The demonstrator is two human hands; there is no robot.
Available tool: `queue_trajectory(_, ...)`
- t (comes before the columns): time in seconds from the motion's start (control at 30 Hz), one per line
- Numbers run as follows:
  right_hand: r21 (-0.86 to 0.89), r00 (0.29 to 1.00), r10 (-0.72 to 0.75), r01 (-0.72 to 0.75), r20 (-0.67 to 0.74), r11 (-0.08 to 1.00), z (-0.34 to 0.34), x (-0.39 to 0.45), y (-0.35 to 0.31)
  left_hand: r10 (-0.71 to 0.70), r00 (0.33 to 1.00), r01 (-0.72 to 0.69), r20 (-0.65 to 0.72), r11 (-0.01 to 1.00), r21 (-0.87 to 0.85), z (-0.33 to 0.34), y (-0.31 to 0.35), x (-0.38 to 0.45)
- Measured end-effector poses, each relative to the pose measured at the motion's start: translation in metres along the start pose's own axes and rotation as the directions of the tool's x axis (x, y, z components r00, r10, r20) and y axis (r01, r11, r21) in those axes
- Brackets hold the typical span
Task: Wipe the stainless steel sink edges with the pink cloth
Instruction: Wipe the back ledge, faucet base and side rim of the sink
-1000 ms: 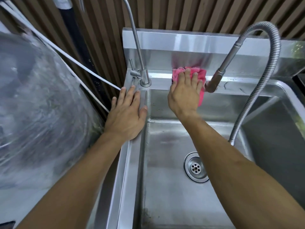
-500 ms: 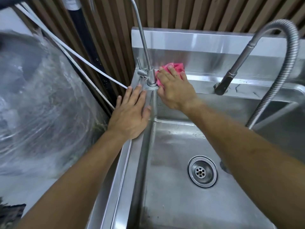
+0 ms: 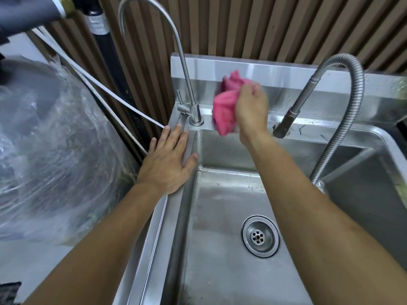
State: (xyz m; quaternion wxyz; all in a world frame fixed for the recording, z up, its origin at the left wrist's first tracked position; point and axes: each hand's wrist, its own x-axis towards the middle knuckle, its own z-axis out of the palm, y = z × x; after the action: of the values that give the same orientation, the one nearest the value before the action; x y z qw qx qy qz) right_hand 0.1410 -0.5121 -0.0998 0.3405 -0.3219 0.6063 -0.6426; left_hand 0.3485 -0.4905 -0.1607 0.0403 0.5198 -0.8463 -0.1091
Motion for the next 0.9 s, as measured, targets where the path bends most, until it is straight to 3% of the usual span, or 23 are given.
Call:
queue_trajectory(0.03,0.172,0.997,0.071,-0.065,-0.027,0.983,-0.001,0.002,0.001,0.001,1.000,-0.001,0.003,1.000,-0.003,0.000,0.000,0.001)
queue_trajectory(0.07,0.216,0.990,0.116,-0.098,-0.074,0.971,-0.003,0.000,0.005,0.001,1.000,-0.001,0.004,1.000,-0.005,0.000,0.000,0.001)
queue_trajectory(0.13,-0.012,0.962,0.099,-0.106,-0.255,0.994,-0.010,-0.014,0.025,0.002,1.000,-0.002,0.002,1.000,-0.010,0.000,0.000,0.001)
queue_trajectory(0.17,-0.130,0.947,0.026,-0.071,-0.321,0.989,-0.013,-0.024,0.035,0.001,1.000,-0.001,0.000,1.000,-0.013,0.000,0.000,0.002)
queue_trajectory(0.23,-0.328,0.917,-0.227,0.115,-0.327,0.938,-0.010,-0.044,0.047,0.000,1.000,0.000,0.000,1.000,-0.018,0.001,-0.001,0.003)
queue_trajectory(0.27,-0.465,0.872,-0.418,0.269,-0.254,0.843,-0.005,-0.049,0.051,0.002,1.000,-0.002,-0.004,1.000,-0.021,0.001,-0.002,0.003)
queue_trajectory(0.3,-0.605,0.824,-0.560,0.403,-0.087,0.687,0.002,-0.050,0.053,0.004,1.000,-0.005,-0.009,1.000,-0.026,0.002,-0.002,0.004)
queue_trajectory(0.33,-0.698,0.790,-0.601,0.498,0.122,0.515,0.006,-0.045,0.056,0.005,1.000,-0.005,-0.010,1.000,-0.030,0.002,-0.002,0.004)
queue_trajectory(0.4,-0.799,0.798,-0.406,0.559,0.446,0.222,0.008,-0.028,0.068,0.009,1.000,-0.009,-0.009,0.999,-0.040,0.003,-0.003,0.005)
queue_trajectory(0.47,-0.819,0.807,-0.239,0.569,0.540,0.072,-0.003,-0.011,0.080,0.012,1.000,-0.013,-0.017,0.999,-0.045,0.003,-0.004,0.005)
queue_trajectory(0.63,-0.785,0.743,-0.269,0.611,0.613,-0.104,-0.019,0.005,0.090,0.029,0.999,-0.030,-0.020,0.998,-0.051,0.004,-0.006,0.005)
queue_trajectory(0.73,-0.786,0.705,-0.371,0.603,0.605,-0.134,-0.032,0.008,0.095,0.037,0.999,-0.038,-0.013,0.998,-0.059,0.003,-0.006,0.004)
queue_trajectory(0.8,-0.796,0.682,-0.474,0.601,0.556,-0.069,-0.041,0.012,0.096,0.045,0.999,-0.045,-0.001,0.997,-0.058,0.003,-0.007,0.005)
queue_trajectory(0.9,-0.843,0.707,-0.589,0.533,0.391,0.080,-0.035,0.011,0.080,0.045,0.999,-0.045,-0.014,0.998,-0.042,0.006,-0.009,0.006)
